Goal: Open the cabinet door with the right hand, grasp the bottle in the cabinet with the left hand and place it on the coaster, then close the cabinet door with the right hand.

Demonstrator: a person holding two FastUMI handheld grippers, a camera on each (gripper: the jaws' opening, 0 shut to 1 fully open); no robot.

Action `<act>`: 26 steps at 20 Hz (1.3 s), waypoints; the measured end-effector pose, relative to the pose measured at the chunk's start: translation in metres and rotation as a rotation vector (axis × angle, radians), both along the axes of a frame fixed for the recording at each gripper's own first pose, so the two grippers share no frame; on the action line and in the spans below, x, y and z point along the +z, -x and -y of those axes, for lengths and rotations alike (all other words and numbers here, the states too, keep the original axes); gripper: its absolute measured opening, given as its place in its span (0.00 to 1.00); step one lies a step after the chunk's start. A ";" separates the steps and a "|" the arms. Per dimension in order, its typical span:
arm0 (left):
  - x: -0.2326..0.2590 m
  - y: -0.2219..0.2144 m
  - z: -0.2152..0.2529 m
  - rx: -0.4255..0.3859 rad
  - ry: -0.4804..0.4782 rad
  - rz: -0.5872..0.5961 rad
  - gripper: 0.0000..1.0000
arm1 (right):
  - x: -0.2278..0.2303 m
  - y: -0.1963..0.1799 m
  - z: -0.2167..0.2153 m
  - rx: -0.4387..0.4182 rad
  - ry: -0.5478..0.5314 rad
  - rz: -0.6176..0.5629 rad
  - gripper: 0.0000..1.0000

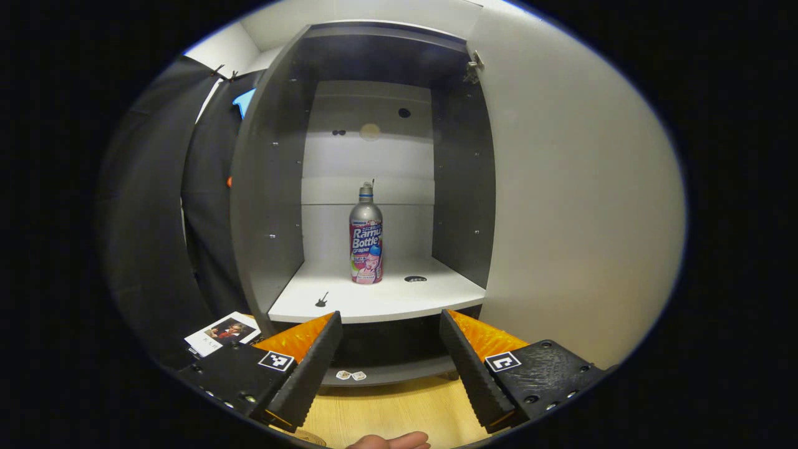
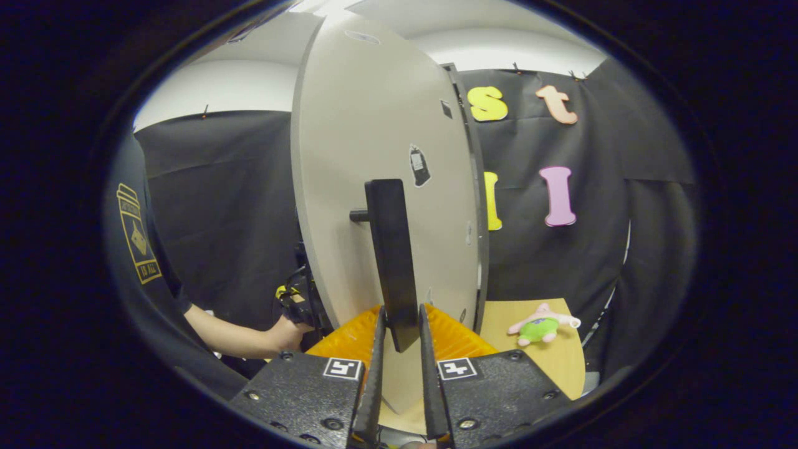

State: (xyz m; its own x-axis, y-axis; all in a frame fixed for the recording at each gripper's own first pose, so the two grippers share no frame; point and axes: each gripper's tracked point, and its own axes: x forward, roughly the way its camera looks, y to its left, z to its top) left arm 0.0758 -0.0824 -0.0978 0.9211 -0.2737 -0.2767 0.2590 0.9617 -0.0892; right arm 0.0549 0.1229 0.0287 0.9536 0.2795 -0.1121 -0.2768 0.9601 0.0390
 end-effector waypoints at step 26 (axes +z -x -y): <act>-0.003 -0.232 -0.004 0.177 -0.027 0.082 0.95 | -0.023 0.038 0.093 -0.392 0.064 -0.028 0.87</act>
State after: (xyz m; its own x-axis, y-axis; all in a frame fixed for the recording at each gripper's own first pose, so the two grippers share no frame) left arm 0.3074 -0.0781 -0.1005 0.9740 -0.0989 -0.2041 0.0908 0.9947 -0.0484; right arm 0.0168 0.0303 0.0053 0.9829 -0.1137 -0.1446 0.1116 0.9935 -0.0222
